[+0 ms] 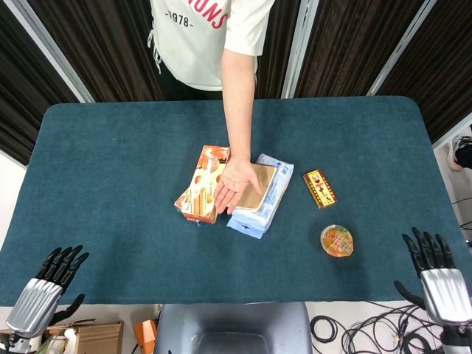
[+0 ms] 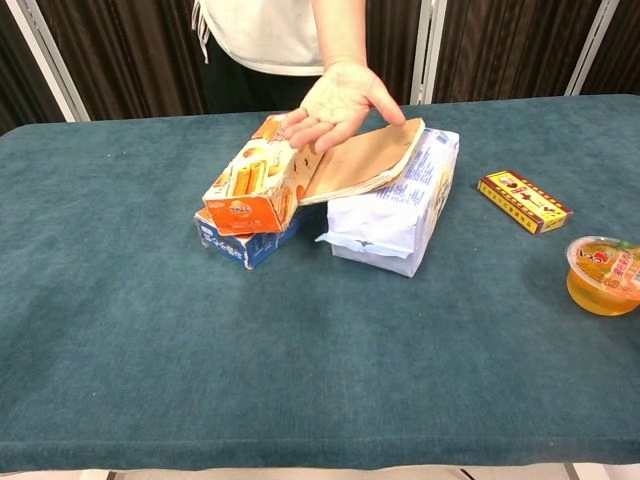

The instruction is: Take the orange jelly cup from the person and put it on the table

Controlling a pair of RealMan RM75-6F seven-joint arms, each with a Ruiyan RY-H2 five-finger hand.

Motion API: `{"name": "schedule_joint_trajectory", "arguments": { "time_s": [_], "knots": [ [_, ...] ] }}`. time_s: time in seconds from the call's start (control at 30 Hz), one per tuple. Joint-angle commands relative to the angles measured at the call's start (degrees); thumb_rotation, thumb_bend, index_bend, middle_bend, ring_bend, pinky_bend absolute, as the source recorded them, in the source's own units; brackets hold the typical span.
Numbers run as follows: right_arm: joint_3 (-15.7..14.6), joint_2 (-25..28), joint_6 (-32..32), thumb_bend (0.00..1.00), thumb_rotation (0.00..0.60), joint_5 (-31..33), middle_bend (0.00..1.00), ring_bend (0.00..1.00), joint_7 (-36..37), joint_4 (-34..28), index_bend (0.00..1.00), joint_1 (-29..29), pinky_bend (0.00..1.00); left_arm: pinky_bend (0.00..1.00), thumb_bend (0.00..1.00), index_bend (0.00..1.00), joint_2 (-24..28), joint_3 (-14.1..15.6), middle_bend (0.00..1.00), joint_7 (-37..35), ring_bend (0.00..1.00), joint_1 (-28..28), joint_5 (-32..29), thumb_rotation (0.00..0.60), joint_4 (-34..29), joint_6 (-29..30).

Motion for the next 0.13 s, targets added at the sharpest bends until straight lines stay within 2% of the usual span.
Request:
{"name": "schedule_joint_trajectory", "arguments": {
  "time_s": [0.03, 0.13],
  "knots": [
    [0.15, 0.63, 0.52, 0.1, 0.6, -1.11, 0.0, 0.0, -1.88, -1.62, 0.0, -1.93, 0.0, 0.0, 0.34, 0.0, -1.44, -0.36, 0.0, 0.88, 0.0, 1.18, -0.74, 0.6, 1.28, 0.51],
    [0.29, 0.69, 0.2, 0.1, 0.6, -1.33, 0.0, 0.0, -2.1, -1.79, 0.0, -1.94, 0.0, 0.0, 0.34, 0.0, -1.41, -0.39, 0.0, 1.48, 0.0, 1.17, -0.74, 0.6, 1.06, 0.25]
  ]
}}
